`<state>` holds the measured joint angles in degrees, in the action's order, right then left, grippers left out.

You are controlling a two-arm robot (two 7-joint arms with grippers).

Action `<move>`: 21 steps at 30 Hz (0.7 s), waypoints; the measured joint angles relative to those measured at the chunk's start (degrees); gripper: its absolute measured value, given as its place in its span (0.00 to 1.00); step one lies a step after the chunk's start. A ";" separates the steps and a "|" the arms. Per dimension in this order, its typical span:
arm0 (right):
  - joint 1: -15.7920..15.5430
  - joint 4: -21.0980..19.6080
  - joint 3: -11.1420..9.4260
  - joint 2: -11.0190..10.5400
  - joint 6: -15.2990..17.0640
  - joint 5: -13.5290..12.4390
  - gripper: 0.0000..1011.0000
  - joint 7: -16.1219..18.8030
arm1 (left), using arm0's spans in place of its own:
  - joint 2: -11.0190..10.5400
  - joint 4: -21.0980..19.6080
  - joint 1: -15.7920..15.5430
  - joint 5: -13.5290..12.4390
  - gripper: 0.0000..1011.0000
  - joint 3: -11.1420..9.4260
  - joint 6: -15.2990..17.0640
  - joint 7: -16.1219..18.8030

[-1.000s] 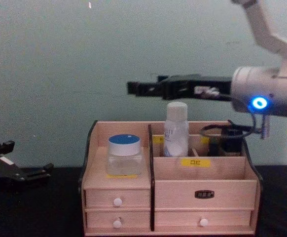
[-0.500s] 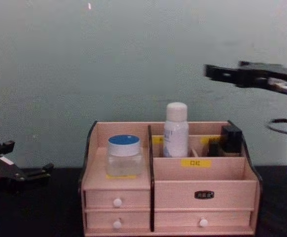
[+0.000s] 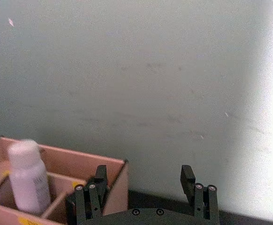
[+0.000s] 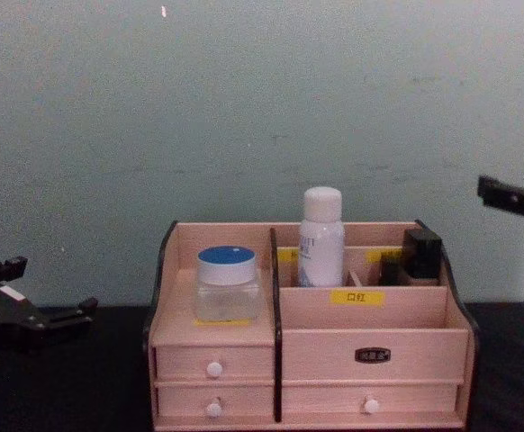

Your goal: Pick up the facial cleanser and watermelon frost from the table and place them into the tiered storage box.

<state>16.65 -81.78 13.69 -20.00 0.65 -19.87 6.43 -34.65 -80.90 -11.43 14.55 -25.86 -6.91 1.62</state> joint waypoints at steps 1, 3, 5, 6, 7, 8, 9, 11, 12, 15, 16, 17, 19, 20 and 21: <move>-0.49 0.31 -0.21 0.32 -0.30 0.52 0.99 -0.58 | 0.00 0.00 0.00 0.00 0.99 0.00 0.00 0.00; -0.88 0.75 -0.30 0.67 -0.58 1.16 0.99 -1.13 | 0.00 0.00 0.00 0.00 0.99 0.00 0.00 0.00; -1.28 1.53 -0.38 1.12 -0.93 2.07 0.99 -1.75 | 0.00 0.00 0.00 0.00 0.99 0.00 0.00 0.00; -1.28 1.53 -0.38 1.12 -0.93 2.07 0.99 -1.75 | 0.00 0.00 0.00 0.00 0.99 0.00 0.00 0.00; -1.46 2.08 -0.41 1.42 -1.09 2.66 0.99 -2.07 | 0.00 0.00 0.00 0.00 0.99 0.00 0.00 0.00; -1.60 2.62 -0.45 1.75 -1.20 3.16 0.99 -2.37 | 0.00 0.00 0.00 0.00 0.99 0.00 0.00 0.00; -1.67 2.93 -0.47 1.93 -1.28 3.40 0.99 -2.51 | 0.00 0.00 0.00 0.00 0.99 0.00 0.00 0.00; -1.80 3.52 -0.55 2.25 -1.38 3.76 0.99 -2.70 | 0.00 0.00 0.00 0.00 0.99 0.00 0.00 0.00; -1.91 4.05 -0.64 2.57 -1.42 4.07 0.99 -2.81 | 0.00 0.00 0.00 0.00 0.99 0.00 0.00 0.00; -1.97 5.15 -0.85 3.11 -1.43 4.52 0.99 -2.84 | 0.00 0.00 0.00 0.00 0.99 0.00 0.00 0.00; -1.97 5.43 -0.89 3.23 -1.43 4.64 0.99 -2.83 | 0.00 0.00 0.00 0.00 0.99 0.00 0.00 0.00; -1.98 5.66 -0.95 3.35 -1.41 4.73 0.99 -2.82 | 0.00 0.00 0.00 0.00 0.99 0.00 0.00 0.00; -1.98 6.22 -1.10 3.65 -1.29 5.12 0.99 -2.75 | 0.00 0.00 0.00 0.00 0.99 0.00 0.00 0.00; -1.98 6.35 -1.14 3.73 -1.23 5.22 0.99 -2.73 | 0.00 0.00 0.00 0.00 0.99 0.00 0.00 0.00; -1.98 6.49 -1.18 3.82 -1.13 5.36 0.99 -2.71 | 0.00 0.00 0.00 0.00 0.99 0.00 0.00 0.00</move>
<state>14.68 -75.29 12.51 -16.18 -0.48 -14.51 3.72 -34.65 -80.90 -11.43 14.55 -25.86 -6.91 1.62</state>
